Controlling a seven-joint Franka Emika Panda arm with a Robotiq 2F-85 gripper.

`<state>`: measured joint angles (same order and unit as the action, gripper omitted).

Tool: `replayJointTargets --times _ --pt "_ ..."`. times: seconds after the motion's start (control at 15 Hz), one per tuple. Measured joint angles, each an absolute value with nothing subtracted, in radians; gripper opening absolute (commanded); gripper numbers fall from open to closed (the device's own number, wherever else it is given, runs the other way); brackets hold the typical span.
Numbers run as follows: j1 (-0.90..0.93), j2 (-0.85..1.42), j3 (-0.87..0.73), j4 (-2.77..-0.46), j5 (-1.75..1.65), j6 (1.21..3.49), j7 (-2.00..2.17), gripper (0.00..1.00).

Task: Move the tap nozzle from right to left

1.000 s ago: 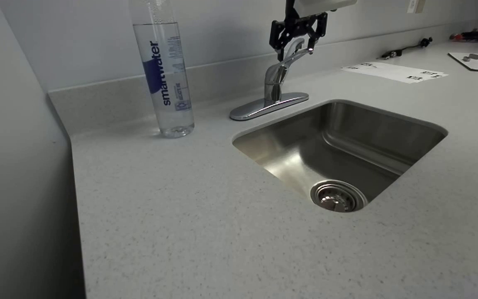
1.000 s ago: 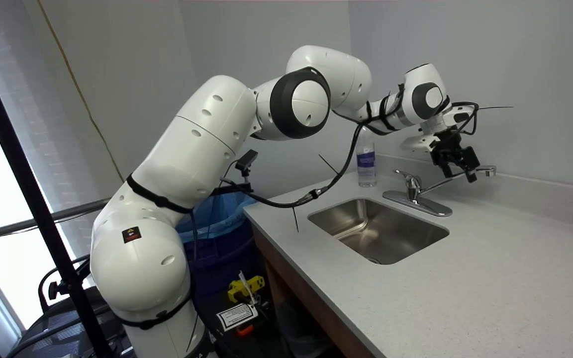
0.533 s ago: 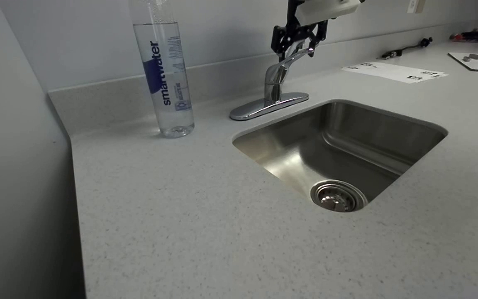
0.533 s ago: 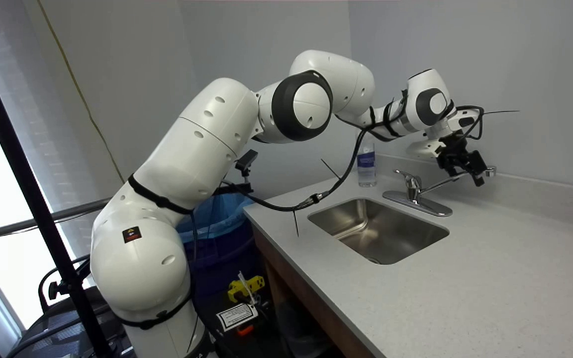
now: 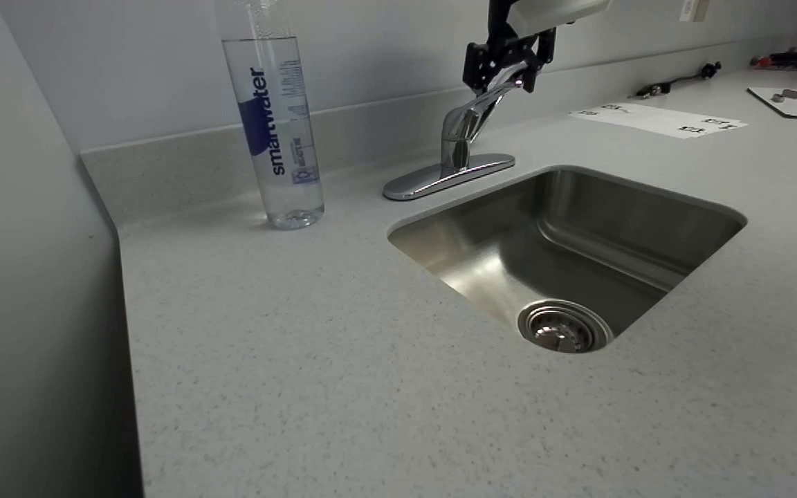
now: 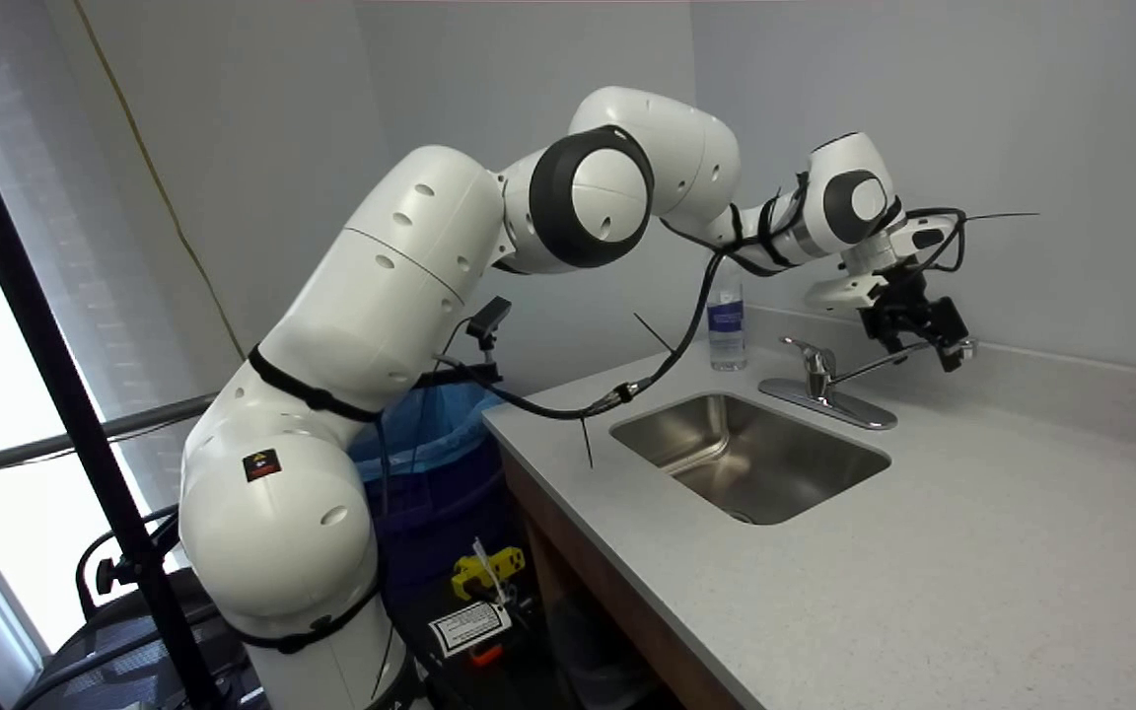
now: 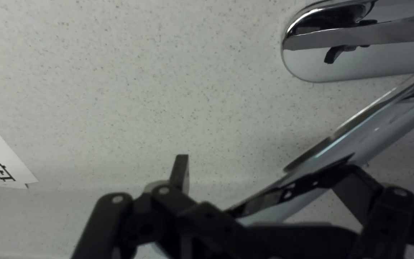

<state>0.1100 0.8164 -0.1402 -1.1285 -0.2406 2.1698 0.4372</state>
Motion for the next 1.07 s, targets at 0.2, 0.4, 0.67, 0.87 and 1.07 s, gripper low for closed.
replayJointTargets --times 0.2,0.4,0.67,0.87,1.07 --pt "0.11 0.81 -0.14 -1.139 -0.241 2.171 0.444 1.0" --pt "0.11 0.803 -0.14 -1.149 -0.24 2.173 0.449 1.0" --pt "0.11 0.784 -0.141 -1.183 -0.236 2.181 0.485 1.0" --pt "0.118 0.751 -0.15 -1.245 -0.241 2.221 0.529 1.0" --pt "0.125 0.717 -0.158 -1.305 -0.242 2.247 0.583 1.0"
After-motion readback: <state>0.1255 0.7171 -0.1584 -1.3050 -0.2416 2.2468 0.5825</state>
